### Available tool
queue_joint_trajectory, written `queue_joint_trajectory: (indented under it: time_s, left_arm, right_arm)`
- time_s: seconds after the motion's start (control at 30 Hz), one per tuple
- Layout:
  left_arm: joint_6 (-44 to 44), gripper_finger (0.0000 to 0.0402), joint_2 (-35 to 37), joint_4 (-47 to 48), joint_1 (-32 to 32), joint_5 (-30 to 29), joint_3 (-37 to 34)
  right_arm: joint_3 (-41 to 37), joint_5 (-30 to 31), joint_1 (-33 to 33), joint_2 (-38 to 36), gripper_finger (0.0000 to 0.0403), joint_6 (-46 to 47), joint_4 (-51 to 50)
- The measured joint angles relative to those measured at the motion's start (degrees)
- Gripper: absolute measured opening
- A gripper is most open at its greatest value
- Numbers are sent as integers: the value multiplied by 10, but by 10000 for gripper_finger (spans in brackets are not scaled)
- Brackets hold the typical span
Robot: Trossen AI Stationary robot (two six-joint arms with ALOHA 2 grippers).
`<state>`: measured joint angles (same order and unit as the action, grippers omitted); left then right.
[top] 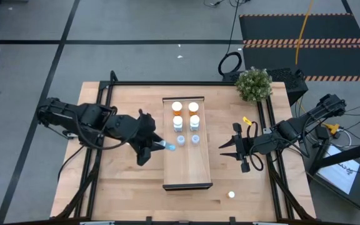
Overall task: Pick and place medicine bottles onto shelf by color
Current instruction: Put the bottom blue pill bottle on the shelf
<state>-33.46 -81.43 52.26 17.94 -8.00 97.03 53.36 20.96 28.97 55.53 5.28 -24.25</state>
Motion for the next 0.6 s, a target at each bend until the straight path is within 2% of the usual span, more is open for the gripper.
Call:
queue_joint_trajectory:
  time_s: [0.2,0.4,0.6]
  left_arm:
    - [37,124,-22,-14,-10,9,23]
    - [72,124,-75,-6,-16,40,82]
    - [99,124,-153,77,-16,42,172]
  right_arm:
    - [0,2,0,0,105,0,0]
    - [0,2,0,0,105,0,-6]
    - [0,2,0,0,105,0,-5]
